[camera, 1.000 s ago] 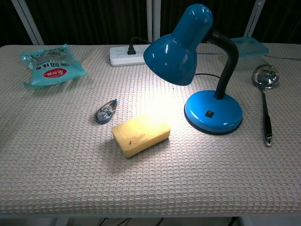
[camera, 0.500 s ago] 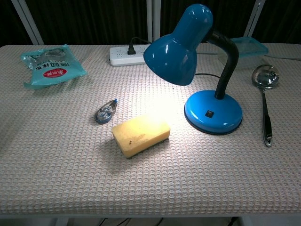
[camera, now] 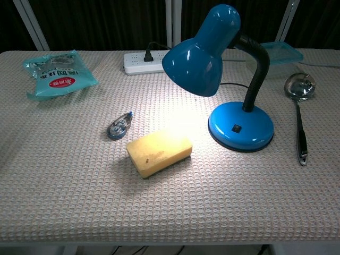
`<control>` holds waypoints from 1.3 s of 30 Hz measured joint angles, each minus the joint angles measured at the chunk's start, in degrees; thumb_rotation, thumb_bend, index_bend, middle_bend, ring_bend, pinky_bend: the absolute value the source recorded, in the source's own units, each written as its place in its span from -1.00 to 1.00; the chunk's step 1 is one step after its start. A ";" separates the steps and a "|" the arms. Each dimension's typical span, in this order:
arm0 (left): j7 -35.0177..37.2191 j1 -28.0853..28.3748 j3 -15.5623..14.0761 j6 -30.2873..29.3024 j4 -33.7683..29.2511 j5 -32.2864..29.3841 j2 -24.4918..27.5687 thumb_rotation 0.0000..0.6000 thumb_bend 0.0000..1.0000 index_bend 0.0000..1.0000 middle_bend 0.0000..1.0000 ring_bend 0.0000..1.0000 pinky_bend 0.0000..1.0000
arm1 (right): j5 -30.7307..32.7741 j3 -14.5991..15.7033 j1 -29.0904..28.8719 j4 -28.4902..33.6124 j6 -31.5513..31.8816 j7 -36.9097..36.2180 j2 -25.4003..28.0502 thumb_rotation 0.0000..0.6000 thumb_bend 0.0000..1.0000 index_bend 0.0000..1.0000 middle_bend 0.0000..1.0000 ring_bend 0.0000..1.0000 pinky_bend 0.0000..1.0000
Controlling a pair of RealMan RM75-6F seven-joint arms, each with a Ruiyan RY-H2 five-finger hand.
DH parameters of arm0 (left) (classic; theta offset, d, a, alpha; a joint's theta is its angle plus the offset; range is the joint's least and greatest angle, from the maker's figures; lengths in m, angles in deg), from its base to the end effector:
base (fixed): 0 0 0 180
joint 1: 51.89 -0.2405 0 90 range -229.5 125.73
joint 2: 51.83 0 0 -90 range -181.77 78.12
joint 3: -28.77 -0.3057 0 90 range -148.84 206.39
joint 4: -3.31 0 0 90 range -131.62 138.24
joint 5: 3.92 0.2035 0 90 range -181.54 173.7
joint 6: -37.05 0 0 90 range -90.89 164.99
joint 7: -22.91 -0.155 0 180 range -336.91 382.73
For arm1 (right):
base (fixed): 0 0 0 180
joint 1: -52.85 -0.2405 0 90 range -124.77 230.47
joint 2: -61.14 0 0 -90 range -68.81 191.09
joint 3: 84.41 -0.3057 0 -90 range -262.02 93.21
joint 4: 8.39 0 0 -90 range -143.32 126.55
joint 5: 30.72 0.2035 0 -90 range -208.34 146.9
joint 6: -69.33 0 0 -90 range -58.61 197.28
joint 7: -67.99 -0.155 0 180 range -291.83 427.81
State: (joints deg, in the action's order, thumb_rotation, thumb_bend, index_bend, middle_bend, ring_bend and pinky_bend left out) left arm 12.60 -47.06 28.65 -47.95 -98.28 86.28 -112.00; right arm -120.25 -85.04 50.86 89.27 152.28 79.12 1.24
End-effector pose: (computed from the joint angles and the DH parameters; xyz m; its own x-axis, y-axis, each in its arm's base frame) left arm -0.3186 0.1814 0.1860 0.4826 0.0467 0.8746 0.8739 -0.0929 -0.4772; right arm -0.3441 -0.1683 0.1901 0.5534 -0.0919 0.8278 -0.8328 -0.0439 0.5518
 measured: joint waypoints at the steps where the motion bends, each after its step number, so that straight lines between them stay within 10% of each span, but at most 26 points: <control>1: -0.07 0.03 -0.01 0.07 0.02 -0.02 -0.09 1.00 -0.83 -1.00 -1.00 -1.00 -1.00 | -0.61 0.04 -0.57 0.83 -0.54 1.22 -0.15 1.00 -0.54 -1.00 1.00 0.85 0.75; 18: 1.39 0.12 0.03 0.81 0.75 -1.18 -0.10 1.00 -0.83 -1.00 -1.00 -1.00 -1.00 | 9.78 -3.52 -14.10 2.21 -20.15 13.66 -14.37 1.00 -0.25 -1.00 1.00 0.87 0.78; 39: 6.12 0.23 -0.01 1.52 4.13 -2.04 -0.36 1.00 -0.83 -1.00 -1.00 -1.00 -1.00 | 21.06 -3.53 -23.27 1.99 -27.51 23.08 -22.57 1.00 0.10 -1.00 1.00 0.87 0.78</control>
State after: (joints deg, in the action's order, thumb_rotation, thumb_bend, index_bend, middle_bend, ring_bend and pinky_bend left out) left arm 18.72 -46.83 28.64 -46.42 -94.15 84.24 -112.36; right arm -99.19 -88.58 27.59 91.26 124.77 102.20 -21.34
